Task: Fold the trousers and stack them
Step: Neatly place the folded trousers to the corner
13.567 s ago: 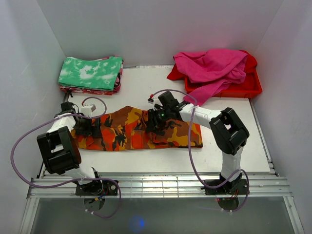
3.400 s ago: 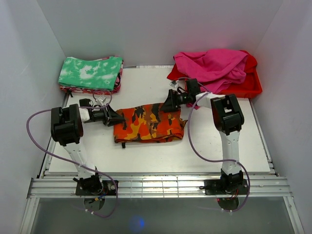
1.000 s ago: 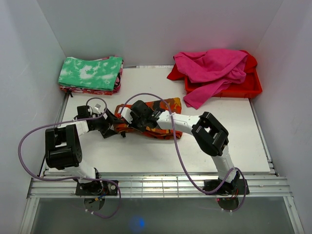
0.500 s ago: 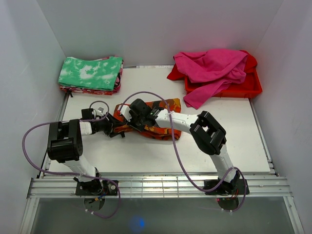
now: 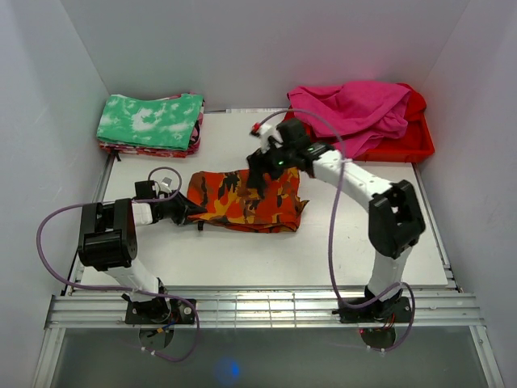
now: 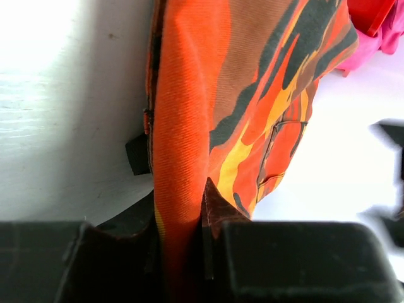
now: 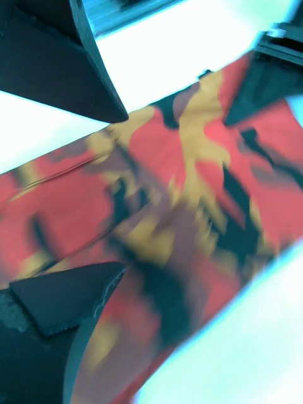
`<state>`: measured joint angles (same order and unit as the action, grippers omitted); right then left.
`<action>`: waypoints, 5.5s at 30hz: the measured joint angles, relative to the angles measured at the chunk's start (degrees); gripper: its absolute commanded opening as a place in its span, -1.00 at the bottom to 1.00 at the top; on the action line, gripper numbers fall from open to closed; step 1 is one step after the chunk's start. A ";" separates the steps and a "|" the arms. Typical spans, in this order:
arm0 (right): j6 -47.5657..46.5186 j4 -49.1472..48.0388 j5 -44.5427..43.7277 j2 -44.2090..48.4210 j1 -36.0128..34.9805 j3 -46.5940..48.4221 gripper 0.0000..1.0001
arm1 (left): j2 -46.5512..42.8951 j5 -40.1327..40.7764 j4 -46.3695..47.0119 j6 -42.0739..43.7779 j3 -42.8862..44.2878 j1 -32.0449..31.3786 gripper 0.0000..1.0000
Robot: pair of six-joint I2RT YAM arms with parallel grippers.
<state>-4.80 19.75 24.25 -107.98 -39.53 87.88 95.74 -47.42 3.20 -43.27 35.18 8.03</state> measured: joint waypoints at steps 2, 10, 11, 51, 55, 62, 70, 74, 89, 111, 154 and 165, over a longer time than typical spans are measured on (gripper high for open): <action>2.19 -0.26 3.50 4.46 6.43 -2.69 0.97 | -0.31 -0.02 0.00 0.72 -0.07 -0.02 -0.91; 21.53 -5.25 10.32 22.47 27.19 -29.68 0.80 | -3.28 0.11 -0.61 3.02 -1.86 -0.02 -1.00; 24.41 -6.73 10.54 24.55 28.04 -35.01 0.80 | -3.74 0.15 -0.63 3.26 -2.25 -0.02 -1.00; 41.59 -36.00 15.10 13.49 19.39 -48.48 -0.85 | -10.12 10.36 -20.96 23.56 6.49 -1.60 -1.00; 35.67 -28.98 11.26 15.34 16.92 -44.04 -0.84 | -14.10 16.09 -24.33 29.99 7.78 -4.02 -1.00; 28.17 -19.08 2.67 15.43 12.33 -36.50 -0.84 | -18.03 26.16 -28.13 39.34 11.91 -8.33 -1.00; 23.96 -15.41 -2.73 17.14 10.08 -27.58 -0.84 | -20.28 29.59 -27.74 46.01 18.78 -8.59 -1.00; 22.08 -14.67 -4.94 17.42 9.66 -21.68 -0.84 | -20.72 30.71 -26.25 47.17 24.11 -8.57 -1.00; 19.82 -24.50 -8.24 -12.76 7.02 24.04 -0.84 | -5.20 38.40 -3.98 47.34 46.73 0.33 -1.00; 20.50 -53.40 -29.24 -53.05 -5.53 52.70 -0.85 | 17.57 33.79 15.47 39.52 48.59 16.26 -1.00; 11.89 -30.82 -10.75 -15.63 9.73 28.46 0.80 | 18.80 28.52 -14.25 50.40 73.66 20.55 0.96; 1.95 -5.33 0.55 9.16 21.75 0.28 0.80 | -1.11 11.41 -33.97 56.00 60.26 17.44 0.96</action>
<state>-2.85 14.41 24.80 -98.83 -17.78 88.16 94.63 -36.01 -30.76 12.73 95.44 25.47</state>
